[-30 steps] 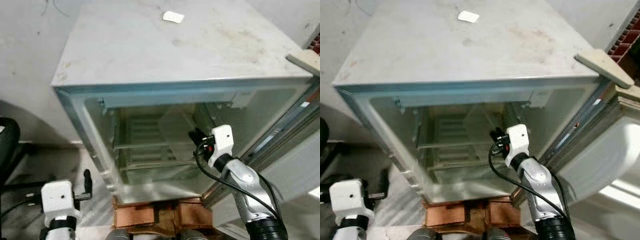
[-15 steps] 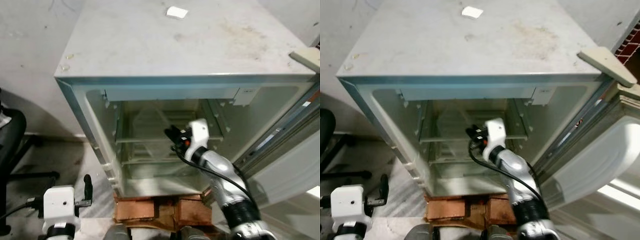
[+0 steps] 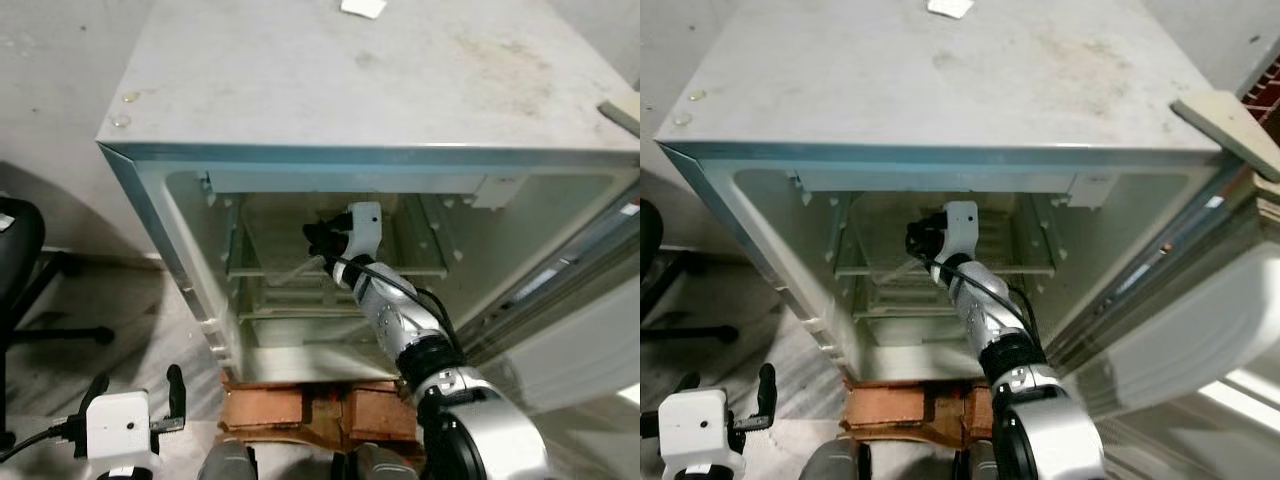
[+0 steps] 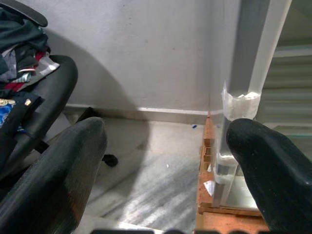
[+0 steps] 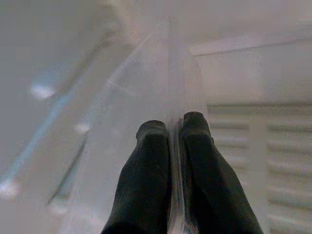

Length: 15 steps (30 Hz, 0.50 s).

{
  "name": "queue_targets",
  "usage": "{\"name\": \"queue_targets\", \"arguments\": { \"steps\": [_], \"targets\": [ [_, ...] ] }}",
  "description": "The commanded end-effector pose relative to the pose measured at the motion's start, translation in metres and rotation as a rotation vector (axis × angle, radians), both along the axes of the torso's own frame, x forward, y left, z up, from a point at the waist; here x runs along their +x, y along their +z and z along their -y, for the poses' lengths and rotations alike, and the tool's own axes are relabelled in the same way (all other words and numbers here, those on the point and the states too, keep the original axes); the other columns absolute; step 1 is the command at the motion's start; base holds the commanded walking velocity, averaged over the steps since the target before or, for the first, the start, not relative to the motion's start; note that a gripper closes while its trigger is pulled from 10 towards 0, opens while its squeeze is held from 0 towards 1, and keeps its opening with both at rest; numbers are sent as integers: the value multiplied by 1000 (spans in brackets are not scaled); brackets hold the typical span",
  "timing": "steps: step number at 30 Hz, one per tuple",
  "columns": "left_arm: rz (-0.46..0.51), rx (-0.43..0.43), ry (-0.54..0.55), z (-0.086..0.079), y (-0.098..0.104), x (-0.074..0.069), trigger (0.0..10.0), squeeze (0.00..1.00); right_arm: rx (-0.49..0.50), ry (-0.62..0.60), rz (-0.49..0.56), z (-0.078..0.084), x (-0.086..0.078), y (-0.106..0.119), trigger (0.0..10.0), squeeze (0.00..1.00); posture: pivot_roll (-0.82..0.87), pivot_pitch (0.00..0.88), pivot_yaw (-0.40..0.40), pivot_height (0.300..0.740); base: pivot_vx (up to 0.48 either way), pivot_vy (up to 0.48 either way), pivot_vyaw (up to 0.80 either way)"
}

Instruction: Restocking fridge

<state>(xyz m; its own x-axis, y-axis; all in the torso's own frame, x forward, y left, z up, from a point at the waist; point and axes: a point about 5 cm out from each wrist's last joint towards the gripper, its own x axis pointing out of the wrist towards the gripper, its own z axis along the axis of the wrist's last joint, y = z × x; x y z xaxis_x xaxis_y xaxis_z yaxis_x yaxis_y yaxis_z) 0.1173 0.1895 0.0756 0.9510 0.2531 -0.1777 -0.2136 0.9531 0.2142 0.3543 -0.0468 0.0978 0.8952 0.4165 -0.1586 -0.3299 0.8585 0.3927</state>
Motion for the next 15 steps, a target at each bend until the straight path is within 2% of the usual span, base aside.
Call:
{"name": "queue_targets", "arguments": {
  "steps": [1,6,7,9,15],
  "targets": [
    [-10,0,11,-1,0,-1,10000,0,34,-24,-134,-23,-10,-16,10000,0,259,217,-83,740,0,0,0],
    [-4,-1,15,-1,1,1,10000,0,66,-50,-167,-30,-10,-15,10000,0,264,216,-84,740,0,0,0],
    [-1,-3,17,0,2,2,10000,0,109,-59,-185,-36,-10,-13,10000,1000,265,216,-85,740,0,0,0],
    [0,-6,20,1,2,3,10000,0,153,-55,-190,-43,-10,-9,10000,1000,264,216,-86,740,0,0,0],
    [-3,-10,21,1,1,4,10000,0,193,-70,-211,-46,-10,-8,10000,1000,261,216,-86,740,0,0,0]
  ]
}}
